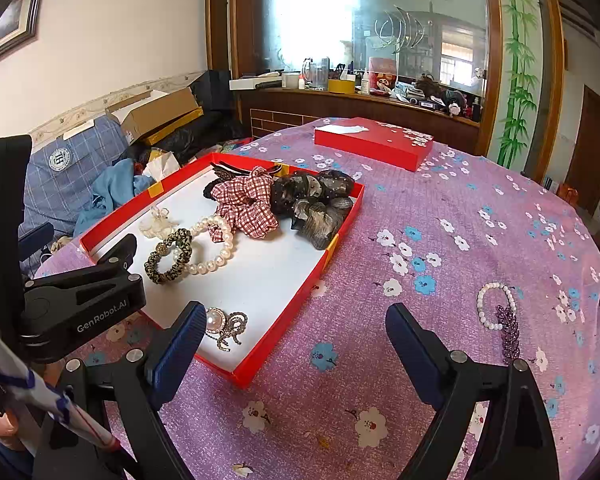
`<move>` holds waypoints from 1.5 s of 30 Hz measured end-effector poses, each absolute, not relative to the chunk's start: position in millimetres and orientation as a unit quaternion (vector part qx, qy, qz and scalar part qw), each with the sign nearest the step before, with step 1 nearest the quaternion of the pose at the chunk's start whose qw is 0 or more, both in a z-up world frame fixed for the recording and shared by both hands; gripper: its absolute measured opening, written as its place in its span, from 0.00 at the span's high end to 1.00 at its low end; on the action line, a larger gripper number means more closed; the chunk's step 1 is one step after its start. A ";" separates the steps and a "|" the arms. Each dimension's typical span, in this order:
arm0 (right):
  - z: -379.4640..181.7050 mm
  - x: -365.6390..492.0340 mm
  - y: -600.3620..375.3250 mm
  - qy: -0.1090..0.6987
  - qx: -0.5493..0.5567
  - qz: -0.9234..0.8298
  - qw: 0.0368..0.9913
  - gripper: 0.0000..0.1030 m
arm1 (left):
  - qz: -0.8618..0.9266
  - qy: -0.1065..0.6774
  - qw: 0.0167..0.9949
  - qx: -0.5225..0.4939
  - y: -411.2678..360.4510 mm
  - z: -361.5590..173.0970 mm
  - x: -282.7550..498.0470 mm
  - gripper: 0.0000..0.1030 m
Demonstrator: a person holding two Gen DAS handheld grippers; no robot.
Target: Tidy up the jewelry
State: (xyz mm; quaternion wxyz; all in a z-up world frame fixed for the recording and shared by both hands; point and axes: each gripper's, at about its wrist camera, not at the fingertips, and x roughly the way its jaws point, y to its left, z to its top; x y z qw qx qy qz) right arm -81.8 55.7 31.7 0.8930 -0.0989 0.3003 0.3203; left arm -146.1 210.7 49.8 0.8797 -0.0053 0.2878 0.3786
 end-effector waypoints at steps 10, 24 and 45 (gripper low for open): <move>30.3 -80.7 55.0 0.300 -0.100 0.321 0.893 0.08 | 0.378 0.288 0.880 -0.006 210.6 46.7 -146.3 0.01; 30.4 -80.8 55.0 0.300 -0.101 0.320 0.893 0.08 | 0.379 0.288 0.879 -0.006 210.7 45.9 -146.4 0.01; 29.8 -80.8 54.4 0.300 -0.101 0.320 0.893 0.08 | 0.379 0.290 0.879 -0.006 210.8 45.2 -146.2 0.01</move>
